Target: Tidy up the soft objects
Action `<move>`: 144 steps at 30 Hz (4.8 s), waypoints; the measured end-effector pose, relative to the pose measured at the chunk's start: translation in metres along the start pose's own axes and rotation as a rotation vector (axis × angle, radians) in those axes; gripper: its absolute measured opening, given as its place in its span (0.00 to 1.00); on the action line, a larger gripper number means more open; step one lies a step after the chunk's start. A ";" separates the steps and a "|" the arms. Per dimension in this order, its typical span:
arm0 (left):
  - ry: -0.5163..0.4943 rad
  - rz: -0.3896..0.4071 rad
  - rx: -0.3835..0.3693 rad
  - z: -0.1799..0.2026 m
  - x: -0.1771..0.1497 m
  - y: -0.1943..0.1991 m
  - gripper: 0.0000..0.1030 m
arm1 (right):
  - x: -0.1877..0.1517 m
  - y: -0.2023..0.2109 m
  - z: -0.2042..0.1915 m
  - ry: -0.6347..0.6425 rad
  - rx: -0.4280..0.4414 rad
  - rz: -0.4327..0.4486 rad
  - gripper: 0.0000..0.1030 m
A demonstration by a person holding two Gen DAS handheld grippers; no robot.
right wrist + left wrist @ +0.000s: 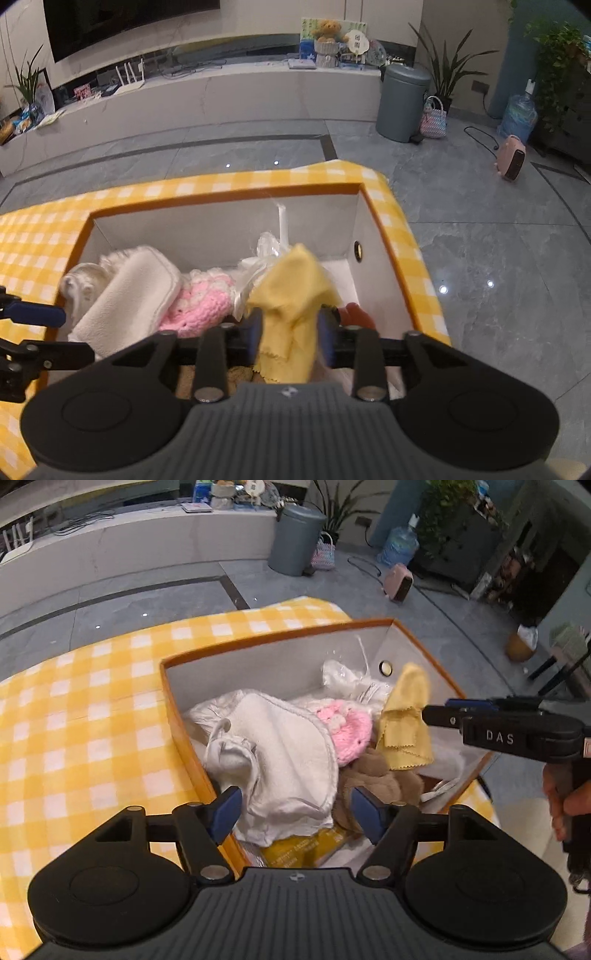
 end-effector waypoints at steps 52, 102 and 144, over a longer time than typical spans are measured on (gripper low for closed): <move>-0.134 0.895 0.226 0.043 -0.189 0.208 1.00 | -0.209 0.249 -0.148 -0.053 -0.079 0.668 0.97; -0.045 0.616 0.291 0.015 -0.223 0.143 1.00 | -0.246 0.173 -0.151 0.024 -0.110 0.508 0.97; -0.037 0.626 0.325 0.008 -0.221 0.149 1.00 | -0.245 0.176 -0.155 0.026 -0.100 0.514 0.97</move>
Point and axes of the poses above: each gripper's, at about its wrist camera, not at the fingertips, and y roughly against the way its jaws point, z to its right, x to its top, the point moved 7 cm from there along -y, roughly the way its jaws point, and after that the axes turned 3 degrees about y, right-handed, at the moved point
